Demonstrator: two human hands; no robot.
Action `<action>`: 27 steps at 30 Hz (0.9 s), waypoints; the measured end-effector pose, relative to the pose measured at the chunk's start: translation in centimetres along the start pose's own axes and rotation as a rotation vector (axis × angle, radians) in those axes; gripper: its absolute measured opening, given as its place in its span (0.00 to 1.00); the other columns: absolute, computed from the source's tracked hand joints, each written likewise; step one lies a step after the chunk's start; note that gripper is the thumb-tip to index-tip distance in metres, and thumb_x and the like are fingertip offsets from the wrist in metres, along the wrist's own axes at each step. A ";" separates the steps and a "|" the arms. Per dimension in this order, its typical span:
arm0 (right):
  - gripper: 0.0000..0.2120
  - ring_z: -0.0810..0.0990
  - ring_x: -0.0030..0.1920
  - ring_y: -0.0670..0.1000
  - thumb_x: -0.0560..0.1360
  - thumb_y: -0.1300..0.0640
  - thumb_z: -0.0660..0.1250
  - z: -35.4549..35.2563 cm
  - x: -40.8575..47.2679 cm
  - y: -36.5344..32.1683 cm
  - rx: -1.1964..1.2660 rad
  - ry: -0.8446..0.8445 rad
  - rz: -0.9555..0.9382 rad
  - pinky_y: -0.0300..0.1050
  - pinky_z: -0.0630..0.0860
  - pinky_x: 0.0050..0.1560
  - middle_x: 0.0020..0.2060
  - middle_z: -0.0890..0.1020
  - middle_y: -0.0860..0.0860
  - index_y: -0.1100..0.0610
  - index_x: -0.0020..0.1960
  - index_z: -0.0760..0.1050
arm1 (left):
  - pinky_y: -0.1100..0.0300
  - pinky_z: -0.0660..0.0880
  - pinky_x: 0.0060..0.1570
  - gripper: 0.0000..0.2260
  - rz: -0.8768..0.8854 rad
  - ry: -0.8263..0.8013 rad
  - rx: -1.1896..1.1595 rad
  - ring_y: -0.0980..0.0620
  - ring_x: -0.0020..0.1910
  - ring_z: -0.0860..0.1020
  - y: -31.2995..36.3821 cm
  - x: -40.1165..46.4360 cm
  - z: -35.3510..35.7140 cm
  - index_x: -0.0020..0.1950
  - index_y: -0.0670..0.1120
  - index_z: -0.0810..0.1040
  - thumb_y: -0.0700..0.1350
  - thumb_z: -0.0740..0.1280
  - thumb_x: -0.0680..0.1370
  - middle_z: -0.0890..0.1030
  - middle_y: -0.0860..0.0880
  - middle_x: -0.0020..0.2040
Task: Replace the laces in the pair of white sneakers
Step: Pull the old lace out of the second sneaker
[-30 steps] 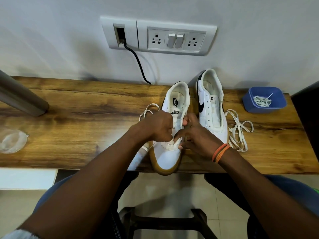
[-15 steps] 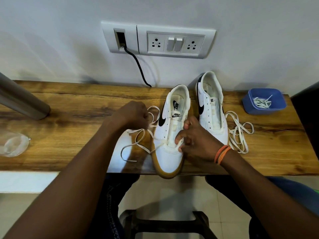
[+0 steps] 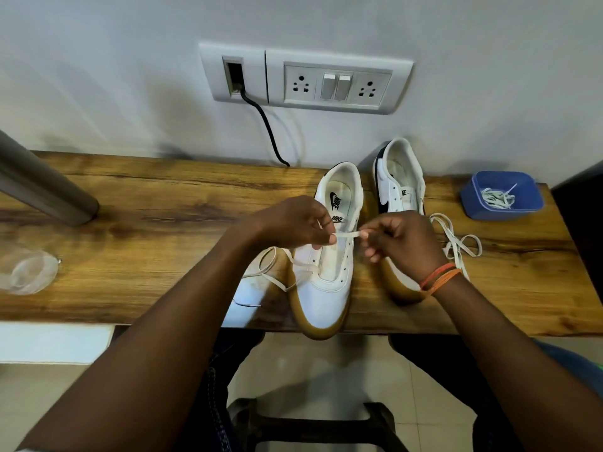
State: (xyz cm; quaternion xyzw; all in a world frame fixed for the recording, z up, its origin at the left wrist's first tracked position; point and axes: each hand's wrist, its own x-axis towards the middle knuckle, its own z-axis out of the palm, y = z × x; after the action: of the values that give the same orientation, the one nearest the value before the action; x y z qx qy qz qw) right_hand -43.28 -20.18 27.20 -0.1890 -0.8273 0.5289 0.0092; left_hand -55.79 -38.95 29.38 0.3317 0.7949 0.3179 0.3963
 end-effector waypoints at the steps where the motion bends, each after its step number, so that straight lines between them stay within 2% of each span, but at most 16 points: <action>1: 0.05 0.81 0.28 0.48 0.77 0.67 0.67 -1.3 0.4 0.3 -0.055 0.118 0.030 0.45 0.81 0.32 0.31 0.82 0.57 0.65 0.46 0.81 | 0.57 0.74 0.40 0.05 0.008 0.011 0.013 0.57 0.36 0.78 -0.3 -0.1 -0.5 0.45 0.48 0.83 0.48 0.71 0.77 0.83 0.53 0.35; 4: 0.07 0.81 0.27 0.46 0.76 0.64 0.65 -4.9 1.3 1.5 -0.137 0.488 0.082 0.41 0.81 0.33 0.35 0.84 0.60 0.64 0.48 0.82 | 0.62 0.70 0.37 0.07 0.009 0.075 -0.060 0.59 0.33 0.76 -1.0 -0.8 -1.5 0.44 0.45 0.85 0.46 0.70 0.78 0.83 0.51 0.35; 5: 0.08 0.83 0.31 0.47 0.75 0.63 0.66 -5.3 1.2 1.5 -0.216 0.543 0.045 0.45 0.83 0.37 0.38 0.85 0.59 0.61 0.51 0.83 | 0.62 0.71 0.37 0.08 0.021 0.094 -0.098 0.57 0.34 0.76 -1.0 -0.9 -1.5 0.46 0.44 0.85 0.46 0.69 0.78 0.83 0.49 0.36; 6: 0.11 0.84 0.34 0.49 0.74 0.64 0.67 -4.9 0.9 1.2 -0.271 0.523 -0.012 0.50 0.83 0.41 0.42 0.86 0.57 0.59 0.54 0.83 | 0.61 0.71 0.38 0.08 0.038 0.099 -0.155 0.55 0.35 0.76 -0.6 -0.9 -1.3 0.47 0.43 0.85 0.46 0.69 0.79 0.84 0.49 0.36; 7: 0.16 0.85 0.35 0.52 0.72 0.66 0.68 -3.9 0.6 0.6 -0.252 0.440 -0.064 0.53 0.83 0.43 0.45 0.86 0.54 0.57 0.57 0.82 | 0.60 0.71 0.37 0.08 0.064 0.093 -0.232 0.53 0.36 0.76 0.0 -0.8 -0.9 0.49 0.43 0.85 0.46 0.68 0.79 0.83 0.48 0.37; 9: 0.23 0.85 0.35 0.55 0.69 0.72 0.69 -0.8 -0.8 -1.3 0.004 0.122 -0.082 0.53 0.83 0.40 0.44 0.85 0.52 0.54 0.60 0.81 | 0.61 0.71 0.36 0.09 0.134 0.053 -0.412 0.50 0.37 0.75 1.9 -0.5 0.2 0.52 0.39 0.82 0.43 0.66 0.80 0.82 0.47 0.38; 10: 0.21 0.85 0.35 0.58 0.68 0.74 0.70 0.8 -1.4 -2.1 0.169 -0.028 -0.072 0.53 0.82 0.37 0.41 0.85 0.54 0.54 0.56 0.81 | 0.61 0.72 0.37 0.08 0.169 0.016 -0.519 0.49 0.37 0.75 2.8 -0.4 0.8 0.52 0.38 0.81 0.42 0.65 0.81 0.81 0.46 0.39; 11: 0.16 0.84 0.34 0.60 0.67 0.73 0.70 2.3 -1.8 -2.8 0.316 -0.127 -0.040 0.51 0.81 0.34 0.37 0.83 0.58 0.57 0.49 0.81 | 0.61 0.74 0.39 0.07 0.193 -0.029 -0.632 0.49 0.38 0.76 3.4 -0.3 1.1 0.53 0.37 0.80 0.40 0.64 0.81 0.81 0.45 0.40; 12: 0.10 0.82 0.32 0.60 0.67 0.71 0.71 3.4 -2.0 -3.0 0.434 -0.180 -0.001 0.49 0.80 0.33 0.35 0.81 0.64 0.61 0.45 0.80 | 0.61 0.75 0.41 0.07 0.207 -0.071 -0.735 0.49 0.39 0.77 3.8 -0.2 1.3 0.54 0.37 0.79 0.39 0.64 0.81 0.81 0.44 0.40; 14: 0.03 0.81 0.29 0.57 0.71 0.67 0.71 4.7 -2.5 -3.1 0.566 -0.225 0.068 0.44 0.79 0.30 0.37 0.81 0.69 0.64 0.45 0.79 | 0.62 0.77 0.41 0.06 0.221 -0.110 -0.888 0.49 0.39 0.78 3.7 -0.3 1.2 0.54 0.37 0.78 0.38 0.63 0.81 0.80 0.43 0.42; 15: 0.02 0.80 0.28 0.54 0.75 0.65 0.70 4.8 -2.6 -3.1 0.587 -0.253 0.101 0.43 0.78 0.29 0.36 0.82 0.67 0.64 0.45 0.79 | 0.62 0.78 0.40 0.06 0.219 -0.092 -0.928 0.50 0.39 0.78 3.5 -0.3 0.9 0.54 0.38 0.78 0.38 0.63 0.81 0.80 0.43 0.42; 18: 0.10 0.75 0.23 0.52 0.79 0.62 0.64 2.9 -1.8 -2.7 0.554 -0.268 0.177 0.40 0.72 0.24 0.27 0.77 0.56 0.59 0.40 0.79 | 0.66 0.72 0.29 0.06 0.107 0.084 -1.002 0.54 0.31 0.75 2.6 -0.3 -0.5 0.52 0.39 0.79 0.39 0.63 0.81 0.79 0.47 0.38; 20: 0.15 0.70 0.22 0.52 0.79 0.62 0.63 0.3 -0.5 -2.4 0.567 -0.142 0.231 0.41 0.66 0.25 0.24 0.72 0.53 0.56 0.35 0.78 | 0.66 0.66 0.25 0.06 -0.025 0.239 -0.926 0.55 0.27 0.70 1.4 -0.1 -1.5 0.51 0.38 0.79 0.40 0.64 0.80 0.77 0.48 0.35; 22: 0.14 0.66 0.22 0.51 0.78 0.63 0.62 -2.0 0.6 -1.7 0.446 0.024 0.238 0.41 0.61 0.26 0.22 0.68 0.52 0.58 0.34 0.75 | 0.64 0.69 0.27 0.07 -0.120 0.324 -0.642 0.53 0.29 0.73 0.2 0.1 -1.5 0.50 0.36 0.80 0.40 0.69 0.77 0.81 0.46 0.36; 25: 0.14 0.66 0.25 0.51 0.75 0.62 0.65 -3.7 1.0 -0.8 0.034 0.137 0.177 0.43 0.63 0.28 0.22 0.68 0.54 0.61 0.30 0.73 | 0.60 0.76 0.36 0.08 -0.172 0.173 -0.339 0.53 0.37 0.78 0.4 0.3 0.1 0.49 0.39 0.81 0.41 0.74 0.74 0.83 0.46 0.40; 27: 0.16 0.69 0.29 0.53 0.74 0.58 0.65 -4.5 0.6 -0.7 -0.328 0.092 0.126 0.49 0.66 0.33 0.26 0.71 0.59 0.64 0.29 0.72 | 0.58 0.77 0.43 0.11 -0.137 0.051 -0.125 0.54 0.42 0.78 1.1 0.3 1.3 0.52 0.42 0.80 0.43 0.75 0.73 0.81 0.48 0.46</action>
State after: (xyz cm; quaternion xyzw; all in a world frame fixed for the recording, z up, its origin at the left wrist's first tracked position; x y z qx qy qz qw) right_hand -43.07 -16.35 29.70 -0.2635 -0.8876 0.3773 -0.0168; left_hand -54.53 -37.73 29.45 0.2432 0.8042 0.3473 0.4165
